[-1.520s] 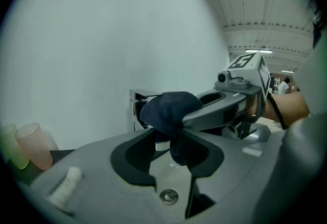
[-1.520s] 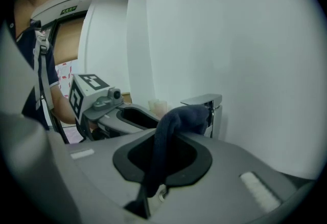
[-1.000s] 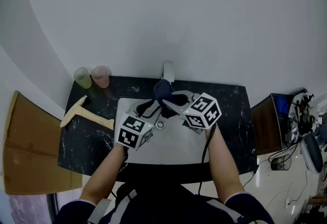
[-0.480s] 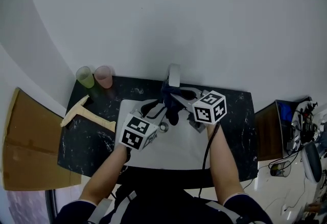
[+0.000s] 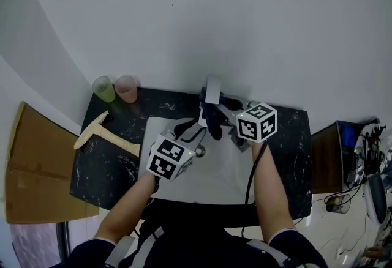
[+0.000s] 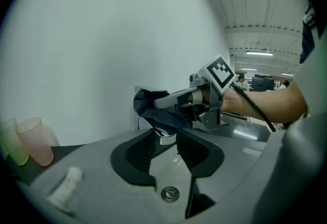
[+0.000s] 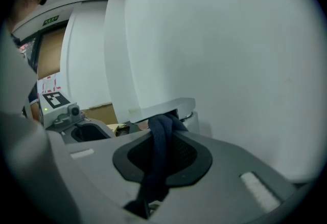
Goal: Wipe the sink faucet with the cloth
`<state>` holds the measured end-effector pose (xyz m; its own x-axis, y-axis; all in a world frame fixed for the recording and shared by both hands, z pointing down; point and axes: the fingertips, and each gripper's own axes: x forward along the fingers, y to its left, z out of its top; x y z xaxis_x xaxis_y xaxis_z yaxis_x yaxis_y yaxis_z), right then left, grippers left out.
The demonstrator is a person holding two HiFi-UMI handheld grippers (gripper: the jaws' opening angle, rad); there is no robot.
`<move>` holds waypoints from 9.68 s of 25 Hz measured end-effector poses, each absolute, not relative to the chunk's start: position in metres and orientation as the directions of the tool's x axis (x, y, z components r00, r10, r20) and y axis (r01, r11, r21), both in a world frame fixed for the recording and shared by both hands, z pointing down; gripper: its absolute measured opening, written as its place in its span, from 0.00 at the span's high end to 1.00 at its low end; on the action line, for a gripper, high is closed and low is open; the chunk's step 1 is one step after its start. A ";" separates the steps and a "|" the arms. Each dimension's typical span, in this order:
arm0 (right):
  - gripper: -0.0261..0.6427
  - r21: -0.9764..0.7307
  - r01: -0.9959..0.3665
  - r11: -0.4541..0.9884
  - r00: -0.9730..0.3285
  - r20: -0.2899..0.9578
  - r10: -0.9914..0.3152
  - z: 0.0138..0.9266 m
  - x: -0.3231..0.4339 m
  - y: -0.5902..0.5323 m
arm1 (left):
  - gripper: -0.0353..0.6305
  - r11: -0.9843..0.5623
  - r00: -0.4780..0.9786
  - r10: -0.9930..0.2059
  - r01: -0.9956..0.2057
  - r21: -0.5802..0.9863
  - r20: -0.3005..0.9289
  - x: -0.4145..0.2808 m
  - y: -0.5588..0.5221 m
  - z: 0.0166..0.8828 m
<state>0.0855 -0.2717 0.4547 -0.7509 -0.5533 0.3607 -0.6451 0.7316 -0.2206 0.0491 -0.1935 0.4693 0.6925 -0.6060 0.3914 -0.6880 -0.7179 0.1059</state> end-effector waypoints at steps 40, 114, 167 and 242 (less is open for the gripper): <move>0.86 -0.262 -0.484 0.835 -0.864 0.292 -0.410 0.398 0.047 -0.146 | 0.80 -0.864 0.797 -0.504 -0.467 -0.189 0.334 0.066 -0.152 0.425; 0.87 -0.046 -0.850 0.524 -0.499 0.389 -0.775 0.463 0.080 -0.203 | 0.85 -0.835 0.807 -0.549 -0.543 -0.093 0.218 0.036 -0.244 0.397; 0.95 0.021 -0.830 0.558 -0.515 0.358 -0.779 0.465 0.073 -0.196 | 0.86 -0.838 0.714 -0.493 -0.542 -0.053 0.496 0.050 -0.323 0.507; 0.95 -0.069 -0.836 0.544 -0.538 0.291 -0.791 0.466 0.071 -0.197 | 0.86 -0.801 0.792 -0.476 -0.570 0.182 0.383 0.047 -0.325 0.472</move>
